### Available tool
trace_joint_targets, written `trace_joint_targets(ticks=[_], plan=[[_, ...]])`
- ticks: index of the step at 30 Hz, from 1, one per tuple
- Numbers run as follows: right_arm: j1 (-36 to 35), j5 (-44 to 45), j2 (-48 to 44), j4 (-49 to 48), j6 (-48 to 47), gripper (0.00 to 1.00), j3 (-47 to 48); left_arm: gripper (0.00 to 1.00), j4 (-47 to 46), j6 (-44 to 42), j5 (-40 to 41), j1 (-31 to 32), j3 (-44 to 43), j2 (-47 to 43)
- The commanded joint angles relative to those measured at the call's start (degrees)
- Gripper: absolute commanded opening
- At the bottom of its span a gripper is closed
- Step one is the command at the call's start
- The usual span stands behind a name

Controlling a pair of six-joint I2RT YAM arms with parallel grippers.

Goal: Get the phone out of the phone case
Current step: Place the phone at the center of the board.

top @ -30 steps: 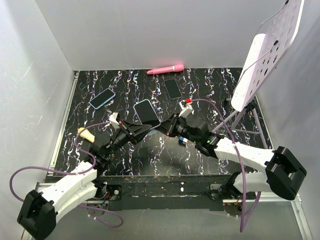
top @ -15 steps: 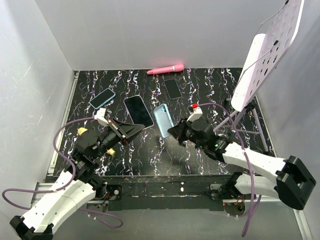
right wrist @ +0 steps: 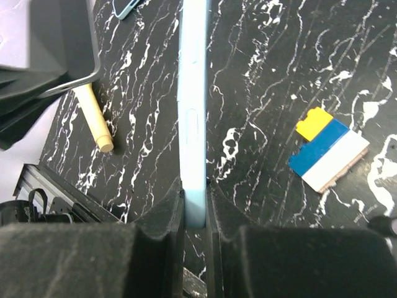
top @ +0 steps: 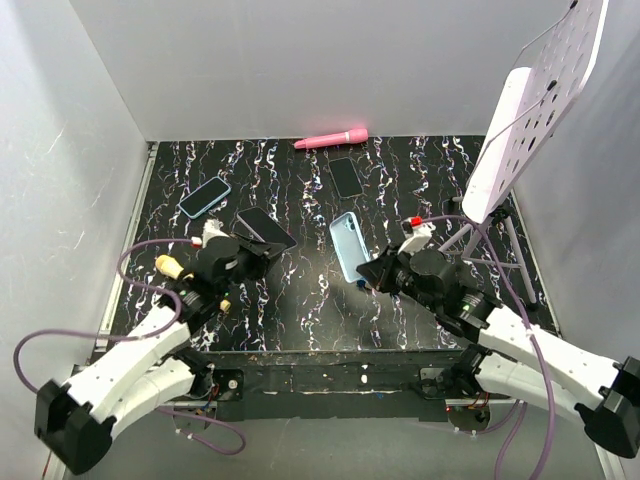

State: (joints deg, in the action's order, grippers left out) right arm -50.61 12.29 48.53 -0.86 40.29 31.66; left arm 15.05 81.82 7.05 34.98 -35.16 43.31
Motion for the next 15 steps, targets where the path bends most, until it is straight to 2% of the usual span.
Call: trace_joint_targets(ticks=[1, 5, 7, 10, 15], plan=[[0.0, 1.9, -5.5, 5.9, 0.6, 0.01, -1.1, 0.0, -11.7, 5.2, 7.6, -0.2, 0.6, 9.2], [0.0, 1.6, -9.1, 9.0, 2.4, 0.01, -2.6, 0.0, -11.9, 4.5, 12.5, -0.3, -6.7, 23.0], [-0.2, -0.2, -10.2, 10.3, 3.0, 0.01, -3.1, 0.0, -17.9, 3.5, 13.5, -0.4, -8.6, 29.3], [-0.2, -2.3, -11.5, 12.4, 3.7, 0.01, -3.2, 0.0, -21.8, 8.2, 13.0, -1.4, -11.7, 38.7], [-0.4, -2.6, -15.0, 16.7, 4.8, 0.01, -3.9, 0.0, -25.8, 11.9, 18.0, -1.9, -18.8, 51.0]])
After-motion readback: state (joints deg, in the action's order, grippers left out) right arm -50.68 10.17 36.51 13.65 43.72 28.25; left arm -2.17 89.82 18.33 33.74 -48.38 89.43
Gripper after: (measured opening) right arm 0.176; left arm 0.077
